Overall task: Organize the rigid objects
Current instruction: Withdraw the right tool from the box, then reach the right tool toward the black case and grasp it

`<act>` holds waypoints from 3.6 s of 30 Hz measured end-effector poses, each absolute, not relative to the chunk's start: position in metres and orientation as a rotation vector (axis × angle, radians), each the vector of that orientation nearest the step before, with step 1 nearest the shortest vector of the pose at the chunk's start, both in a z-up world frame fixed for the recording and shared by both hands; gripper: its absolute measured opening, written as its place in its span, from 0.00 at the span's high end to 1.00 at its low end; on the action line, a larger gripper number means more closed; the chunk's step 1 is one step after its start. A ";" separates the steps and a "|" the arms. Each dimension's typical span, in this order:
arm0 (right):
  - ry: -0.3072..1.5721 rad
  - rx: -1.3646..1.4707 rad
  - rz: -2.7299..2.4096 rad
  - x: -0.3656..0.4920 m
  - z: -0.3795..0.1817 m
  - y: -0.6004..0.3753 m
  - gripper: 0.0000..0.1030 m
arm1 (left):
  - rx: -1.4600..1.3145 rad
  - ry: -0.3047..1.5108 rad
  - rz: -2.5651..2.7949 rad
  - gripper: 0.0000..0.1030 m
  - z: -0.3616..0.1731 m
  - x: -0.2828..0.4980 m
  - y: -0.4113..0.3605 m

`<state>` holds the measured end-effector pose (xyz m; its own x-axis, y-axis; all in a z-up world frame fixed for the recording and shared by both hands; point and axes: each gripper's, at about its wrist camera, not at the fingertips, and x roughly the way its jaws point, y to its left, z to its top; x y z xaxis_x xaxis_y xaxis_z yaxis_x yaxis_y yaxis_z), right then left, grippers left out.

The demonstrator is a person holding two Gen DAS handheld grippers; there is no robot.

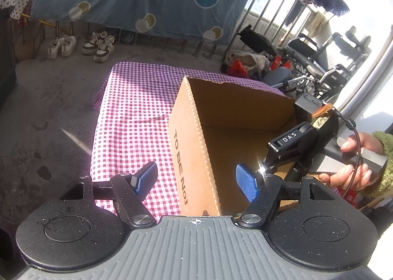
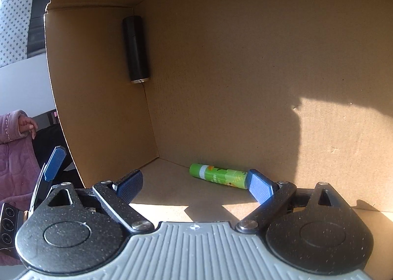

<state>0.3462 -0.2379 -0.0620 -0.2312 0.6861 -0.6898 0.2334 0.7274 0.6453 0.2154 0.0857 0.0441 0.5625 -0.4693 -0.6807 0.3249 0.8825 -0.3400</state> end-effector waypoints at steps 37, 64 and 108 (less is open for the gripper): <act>1.104 0.879 0.589 0.195 0.096 -0.319 0.03 | -0.167 0.778 -0.498 0.31 0.079 0.152 0.080; 0.783 0.723 0.214 0.037 -0.014 -0.392 0.42 | 0.190 0.753 -0.767 0.39 -0.027 0.050 -0.128; 0.923 0.656 0.273 0.062 -0.020 -0.360 0.83 | 0.133 0.807 -0.755 0.62 -0.018 0.062 -0.140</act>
